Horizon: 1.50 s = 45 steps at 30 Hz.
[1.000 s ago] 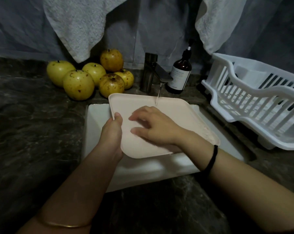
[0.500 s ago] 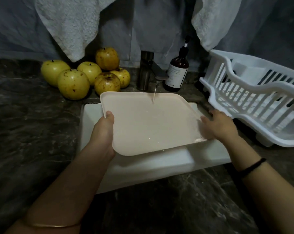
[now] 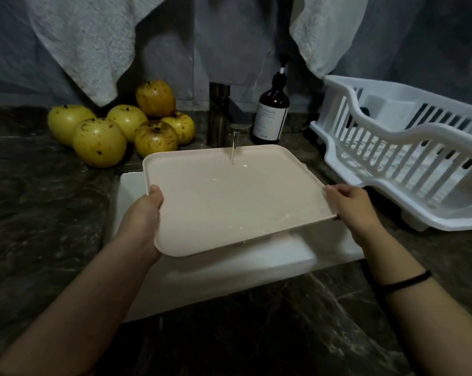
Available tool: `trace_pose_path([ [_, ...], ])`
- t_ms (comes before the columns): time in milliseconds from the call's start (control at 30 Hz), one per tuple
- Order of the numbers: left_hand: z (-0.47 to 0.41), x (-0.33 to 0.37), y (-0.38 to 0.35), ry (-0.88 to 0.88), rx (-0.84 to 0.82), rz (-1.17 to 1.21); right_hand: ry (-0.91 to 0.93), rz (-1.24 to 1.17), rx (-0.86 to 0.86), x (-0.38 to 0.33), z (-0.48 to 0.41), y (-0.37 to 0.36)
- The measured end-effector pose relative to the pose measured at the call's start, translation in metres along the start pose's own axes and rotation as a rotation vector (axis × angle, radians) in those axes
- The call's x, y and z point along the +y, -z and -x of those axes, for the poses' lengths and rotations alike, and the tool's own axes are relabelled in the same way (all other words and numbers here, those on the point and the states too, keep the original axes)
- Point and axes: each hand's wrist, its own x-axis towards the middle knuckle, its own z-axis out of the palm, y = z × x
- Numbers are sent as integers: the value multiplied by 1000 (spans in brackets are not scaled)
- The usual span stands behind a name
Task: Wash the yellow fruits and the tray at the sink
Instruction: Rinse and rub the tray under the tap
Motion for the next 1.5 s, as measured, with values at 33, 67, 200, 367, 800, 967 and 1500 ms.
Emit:
trace_pose_path([
  [33,2,1,-1,12,6,-5,-10,-48,5,0,0,1],
  [67,3,1,-1,25,8,-15,-18,-81,17,-1,0,1],
  [200,7,3,-3,96,-17,-52,-55,-229,64,-2,2,2],
  [367,7,1,2,125,19,-127,-93,-282,43,-6,4,6],
  [800,16,1,-2,178,22,-90,-222,-263,-57,-18,10,9],
  [967,8,0,1,139,25,-76,-222,-87,-127,-22,6,8],
  [1500,-6,-3,6,-119,-108,-158,-289,473,-365,-7,-10,11],
])
